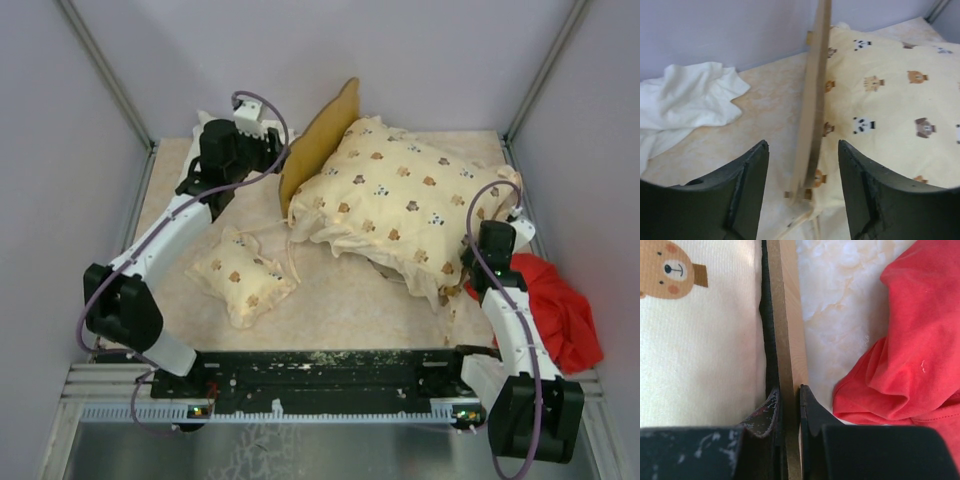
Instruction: Set up the pet bed
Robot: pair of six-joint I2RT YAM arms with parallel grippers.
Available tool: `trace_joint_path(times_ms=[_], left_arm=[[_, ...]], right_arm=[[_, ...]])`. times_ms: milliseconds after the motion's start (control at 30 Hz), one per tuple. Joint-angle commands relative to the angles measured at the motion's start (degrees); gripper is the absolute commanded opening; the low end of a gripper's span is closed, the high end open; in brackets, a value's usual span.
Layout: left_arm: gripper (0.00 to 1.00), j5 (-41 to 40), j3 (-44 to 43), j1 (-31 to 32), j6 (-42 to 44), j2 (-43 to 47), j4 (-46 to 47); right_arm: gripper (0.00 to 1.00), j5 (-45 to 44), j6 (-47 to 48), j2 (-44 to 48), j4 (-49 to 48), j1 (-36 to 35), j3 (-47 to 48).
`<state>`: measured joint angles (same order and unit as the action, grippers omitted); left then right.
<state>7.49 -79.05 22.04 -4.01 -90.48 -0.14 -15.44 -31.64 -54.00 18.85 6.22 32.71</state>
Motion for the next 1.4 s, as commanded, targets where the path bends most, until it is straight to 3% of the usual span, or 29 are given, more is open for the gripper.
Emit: trace_joint_path(times_ms=[0, 133, 233, 300, 400, 467, 700, 1000, 1067, 1133, 1233, 1367], left_arm=[[0.66, -5.1, 2.5, -0.9, 7.2, -0.3, -1.2], [0.69, -5.3, 0.7, -1.2, 10.0, -5.5, -3.3], [0.64, -3.5, -0.1, -1.6, 12.5, -8.4, -3.3], [0.55, -2.4, 0.0, -1.6, 12.9, -8.8, -2.3], [0.26, -0.8, 2.7, -1.8, 12.0, -7.5, 3.2], [0.16, 1.3, 4.2, -2.0, 11.6, -6.8, 8.2], [0.0, 7.4, -0.2, -2.9, 11.0, -12.3, 12.3], [0.04, 9.3, -11.3, -4.6, 10.7, -22.6, 17.3], [0.14, 7.9, -18.2, -4.9, 8.5, -25.7, 12.5], [0.32, 7.2, -25.4, -5.0, 6.7, -27.4, 7.2], [0.54, 7.9, -25.3, -5.0, 3.2, -25.2, 7.0], [0.57, 7.2, -18.6, -4.9, -3.2, -18.2, 8.9]], right_arm=[[0.0, -1.2, -4.6, 3.3, -6.3, 1.3, -0.9], [0.0, -2.1, -4.4, 3.2, -5.9, 1.3, -0.3], [0.0, 0.1, -4.8, 3.8, -5.5, 1.3, -0.1], [0.0, 1.0, -5.2, 4.5, -5.7, 1.3, -0.7], [0.0, 1.2, -5.1, 5.1, -4.8, 1.2, -1.1], [0.0, 2.4, -4.8, 5.8, -4.9, 1.2, -1.5], [0.01, 4.5, -3.2, 7.7, 1.2, 1.3, -0.5], [0.02, 14.2, -4.1, 16.5, 4.9, 1.3, -1.4], [0.01, 18.8, -4.9, 17.3, 5.0, 1.3, -2.8], [0.0, 23.5, -6.4, 16.7, 5.1, 1.2, -3.5], [0.01, 27.2, -9.2, 15.7, 5.4, 1.1, -4.4], [0.04, 29.8, -12.8, 17.5, 5.0, 0.6, -5.9]])
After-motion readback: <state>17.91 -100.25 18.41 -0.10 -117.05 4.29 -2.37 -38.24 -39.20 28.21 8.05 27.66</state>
